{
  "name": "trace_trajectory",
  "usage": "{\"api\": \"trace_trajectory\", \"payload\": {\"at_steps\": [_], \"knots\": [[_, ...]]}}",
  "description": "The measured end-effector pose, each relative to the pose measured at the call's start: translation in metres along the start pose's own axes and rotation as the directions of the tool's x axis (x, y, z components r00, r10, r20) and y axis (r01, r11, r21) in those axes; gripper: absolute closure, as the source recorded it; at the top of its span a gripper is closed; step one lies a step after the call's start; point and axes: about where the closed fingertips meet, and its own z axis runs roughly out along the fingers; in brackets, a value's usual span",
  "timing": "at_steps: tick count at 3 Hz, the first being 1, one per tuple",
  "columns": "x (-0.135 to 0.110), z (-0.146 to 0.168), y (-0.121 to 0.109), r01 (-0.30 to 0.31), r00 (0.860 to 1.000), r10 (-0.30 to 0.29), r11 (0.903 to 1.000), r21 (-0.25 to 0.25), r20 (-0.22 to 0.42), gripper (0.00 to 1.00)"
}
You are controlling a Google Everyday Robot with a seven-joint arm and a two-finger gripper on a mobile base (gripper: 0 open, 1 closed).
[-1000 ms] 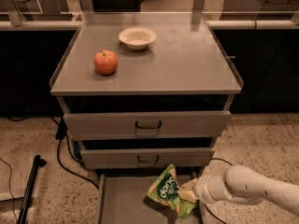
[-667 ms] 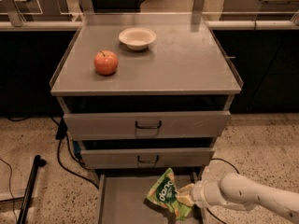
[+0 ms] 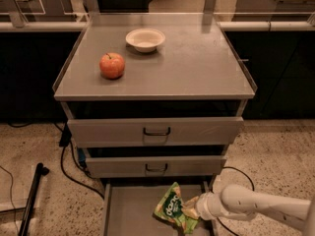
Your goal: Place green rice chip bag into bottom drawer
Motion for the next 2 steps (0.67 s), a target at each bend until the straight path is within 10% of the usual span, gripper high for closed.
{"api": "trace_trajectory", "payload": {"at_steps": [2], "knots": [[0.0019, 0.0139, -0.0148, 0.000, 1.000, 0.001, 0.9993, 0.037, -0.025, 1.00]]}}
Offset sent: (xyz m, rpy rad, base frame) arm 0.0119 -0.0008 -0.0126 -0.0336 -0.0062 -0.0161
